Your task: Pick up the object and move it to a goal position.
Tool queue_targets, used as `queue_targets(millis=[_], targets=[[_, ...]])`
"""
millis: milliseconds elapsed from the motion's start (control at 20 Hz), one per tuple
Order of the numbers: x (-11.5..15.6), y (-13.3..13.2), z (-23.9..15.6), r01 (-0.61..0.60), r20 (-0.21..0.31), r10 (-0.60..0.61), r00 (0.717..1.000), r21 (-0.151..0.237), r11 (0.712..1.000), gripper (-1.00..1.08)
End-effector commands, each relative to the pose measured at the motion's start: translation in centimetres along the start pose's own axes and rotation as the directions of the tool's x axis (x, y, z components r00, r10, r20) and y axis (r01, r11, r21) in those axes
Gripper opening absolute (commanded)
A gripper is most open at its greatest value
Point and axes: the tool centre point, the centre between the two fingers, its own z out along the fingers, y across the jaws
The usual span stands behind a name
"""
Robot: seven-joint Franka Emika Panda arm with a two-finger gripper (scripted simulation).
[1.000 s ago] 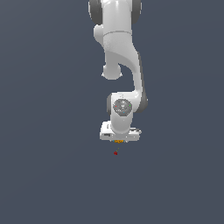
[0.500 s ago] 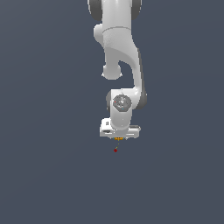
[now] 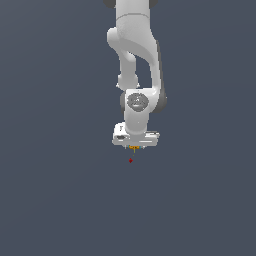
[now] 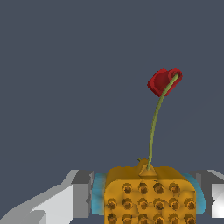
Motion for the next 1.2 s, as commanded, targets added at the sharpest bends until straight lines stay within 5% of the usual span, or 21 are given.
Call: queue_targets(millis=[0, 600, 1150], targets=[[-1.5, 0.3, -1.1, 0.0, -0.001, 0.0, 1.0, 0.0, 1.0, -1.0], [-7.7, 1.3, -5.8, 0.0, -0.001, 0.0, 1.0, 0.0, 1.0, -1.0], [-9.4, 1.7, -7.4, 0.0, -0.001, 0.0, 1.0, 0.0, 1.0, -1.0]])
